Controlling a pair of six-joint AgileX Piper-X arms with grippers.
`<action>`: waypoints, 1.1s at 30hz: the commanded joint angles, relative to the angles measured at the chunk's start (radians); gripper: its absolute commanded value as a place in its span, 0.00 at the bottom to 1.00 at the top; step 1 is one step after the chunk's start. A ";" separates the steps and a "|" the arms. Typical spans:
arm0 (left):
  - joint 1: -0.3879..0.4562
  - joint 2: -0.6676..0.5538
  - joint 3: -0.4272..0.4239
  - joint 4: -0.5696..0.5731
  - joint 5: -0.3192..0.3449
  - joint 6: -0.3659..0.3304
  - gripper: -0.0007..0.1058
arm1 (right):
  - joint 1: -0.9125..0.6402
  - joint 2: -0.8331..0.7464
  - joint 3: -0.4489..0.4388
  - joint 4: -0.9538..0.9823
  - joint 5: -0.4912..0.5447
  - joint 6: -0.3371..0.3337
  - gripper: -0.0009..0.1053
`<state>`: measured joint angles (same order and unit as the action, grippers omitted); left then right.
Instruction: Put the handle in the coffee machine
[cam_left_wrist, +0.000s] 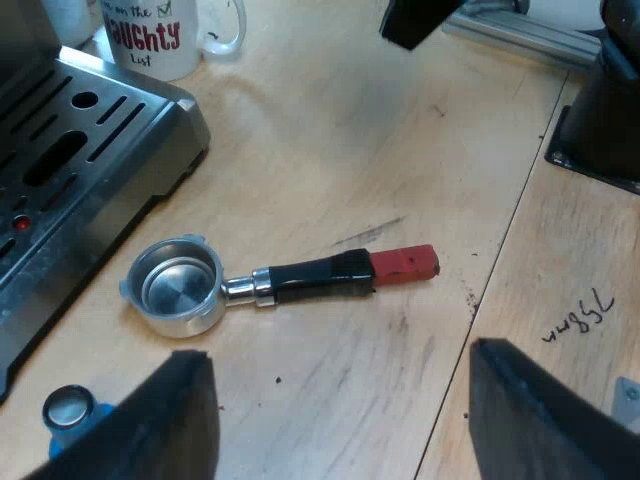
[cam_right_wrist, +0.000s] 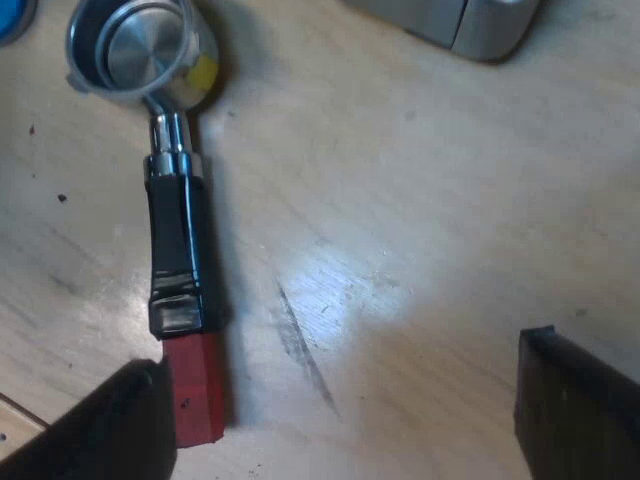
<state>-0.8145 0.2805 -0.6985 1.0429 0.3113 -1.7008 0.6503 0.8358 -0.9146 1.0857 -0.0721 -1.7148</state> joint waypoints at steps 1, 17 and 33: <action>-0.003 0.002 -0.005 -0.009 0.008 0.002 0.54 | 0.023 0.046 -0.011 -0.003 0.008 0.015 0.68; -0.003 0.003 0.021 -0.017 0.008 0.002 0.54 | 0.054 0.206 -0.011 -0.005 0.052 0.045 0.19; -0.003 0.007 0.208 -0.191 0.026 0.002 0.54 | 0.054 0.272 0.019 -0.042 0.041 0.057 0.01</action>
<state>-0.8145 0.2850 -0.5083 0.8721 0.3199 -1.6989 0.7029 1.0976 -0.9007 1.0348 -0.0234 -1.6592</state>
